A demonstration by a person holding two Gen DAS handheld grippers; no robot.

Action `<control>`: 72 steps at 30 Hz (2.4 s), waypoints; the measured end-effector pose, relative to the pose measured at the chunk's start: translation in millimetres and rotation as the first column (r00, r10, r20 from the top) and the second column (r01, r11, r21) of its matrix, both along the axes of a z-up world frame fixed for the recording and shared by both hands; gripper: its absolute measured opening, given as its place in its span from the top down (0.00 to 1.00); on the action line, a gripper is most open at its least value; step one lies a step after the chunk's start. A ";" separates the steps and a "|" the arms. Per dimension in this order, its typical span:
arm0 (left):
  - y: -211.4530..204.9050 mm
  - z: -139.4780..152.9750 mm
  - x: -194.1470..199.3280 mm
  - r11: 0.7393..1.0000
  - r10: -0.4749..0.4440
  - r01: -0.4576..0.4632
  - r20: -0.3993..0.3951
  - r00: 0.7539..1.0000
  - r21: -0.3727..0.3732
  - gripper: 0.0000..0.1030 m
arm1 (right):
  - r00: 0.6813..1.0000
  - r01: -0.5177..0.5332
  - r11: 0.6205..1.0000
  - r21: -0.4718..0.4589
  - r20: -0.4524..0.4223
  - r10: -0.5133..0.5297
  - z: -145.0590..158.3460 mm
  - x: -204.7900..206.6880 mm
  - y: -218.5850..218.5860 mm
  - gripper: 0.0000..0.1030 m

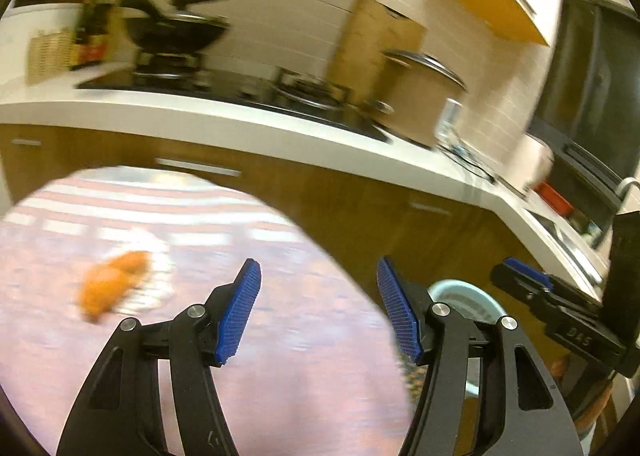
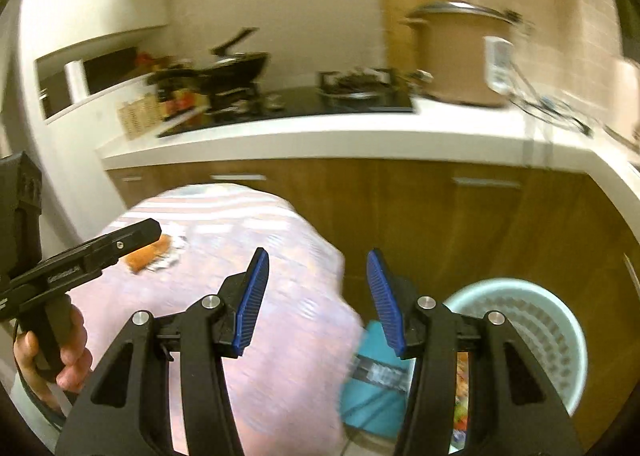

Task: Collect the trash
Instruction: 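Move both tools back toward the orange peel and dotted paper, then grasp the orange peel with left tool while right tool grasps white dotted paper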

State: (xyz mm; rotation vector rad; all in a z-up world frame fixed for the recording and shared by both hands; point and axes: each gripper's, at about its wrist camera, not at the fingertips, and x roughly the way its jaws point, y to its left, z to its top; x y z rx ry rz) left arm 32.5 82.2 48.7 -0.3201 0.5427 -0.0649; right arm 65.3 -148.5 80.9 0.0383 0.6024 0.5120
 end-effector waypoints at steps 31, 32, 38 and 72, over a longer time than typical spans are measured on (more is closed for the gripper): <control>138.4 -79.6 8.3 0.987 0.161 -0.157 -0.192 0.968 0.032 0.76 | 0.947 -0.292 0.954 -0.066 -0.161 0.279 -80.7 52.6 212.7 0.54; 142.2 -76.9 2.4 0.987 0.161 -0.164 -0.161 0.974 -0.005 0.83 | 0.942 -0.306 0.950 -0.065 -0.168 0.291 -78.1 53.4 216.8 0.54; 171.0 -70.7 -21.8 0.959 0.251 -0.259 -0.081 0.965 -0.111 0.92 | 0.919 -0.361 0.926 -0.108 -0.213 0.333 -72.6 67.6 255.7 0.49; 181.4 -89.9 -11.2 0.946 0.313 -0.324 -0.240 0.919 -0.010 0.87 | 0.921 -0.382 0.919 -0.092 -0.124 0.370 -73.3 64.2 280.3 0.90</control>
